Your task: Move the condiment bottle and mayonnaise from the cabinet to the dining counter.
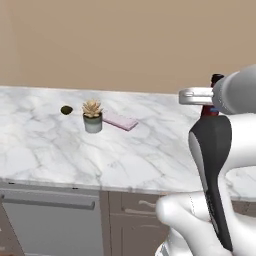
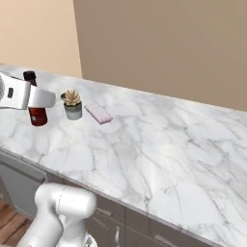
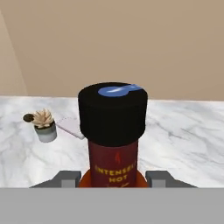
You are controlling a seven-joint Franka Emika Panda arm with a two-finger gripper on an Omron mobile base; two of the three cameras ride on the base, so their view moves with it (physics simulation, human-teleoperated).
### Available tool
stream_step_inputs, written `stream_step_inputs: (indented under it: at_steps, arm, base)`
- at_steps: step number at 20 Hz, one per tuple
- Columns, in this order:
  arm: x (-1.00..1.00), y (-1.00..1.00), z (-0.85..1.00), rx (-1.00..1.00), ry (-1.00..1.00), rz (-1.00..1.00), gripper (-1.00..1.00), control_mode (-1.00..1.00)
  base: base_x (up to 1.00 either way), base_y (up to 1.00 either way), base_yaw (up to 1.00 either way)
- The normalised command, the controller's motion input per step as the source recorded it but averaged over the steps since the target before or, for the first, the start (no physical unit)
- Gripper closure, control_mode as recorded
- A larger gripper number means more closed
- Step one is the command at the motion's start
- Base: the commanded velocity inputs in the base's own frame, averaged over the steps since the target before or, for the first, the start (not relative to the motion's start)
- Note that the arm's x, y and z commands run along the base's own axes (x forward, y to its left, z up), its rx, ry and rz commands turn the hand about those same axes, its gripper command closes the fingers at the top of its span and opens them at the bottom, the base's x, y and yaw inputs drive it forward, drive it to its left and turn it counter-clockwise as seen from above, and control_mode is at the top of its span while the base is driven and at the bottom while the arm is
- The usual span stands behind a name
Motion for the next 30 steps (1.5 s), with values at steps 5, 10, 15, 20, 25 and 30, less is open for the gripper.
stream_step_inputs:
  at_steps: [5, 10, 15, 20, 25, 30]
  arm:
    - [0.35, 0.0, -0.01, 0.02, 0.06, 0.01, 1.0, -1.0]
    - [0.37, 0.0, -0.4, 0.11, 0.05, 0.29, 1.0, -1.0]
    - [0.42, 0.15, -0.71, 0.14, 0.02, 0.56, 1.0, -1.0]
    - [0.57, 0.36, -0.75, 0.11, -0.02, 0.59, 1.0, -1.0]
    - [0.95, 0.48, -0.44, 0.12, -0.08, 0.42, 1.0, -1.0]
    - [0.96, 0.67, -0.45, 0.04, -0.01, 0.3, 1.0, -1.0]
  base:
    - [0.32, 0.06, 0.0]
    - [0.0, 0.0, 0.0]
    - [0.0, 0.0, 0.0]
    - [0.0, 0.0, 0.0]
    - [0.0, 0.0, 0.0]
    - [0.0, 0.0, 0.0]
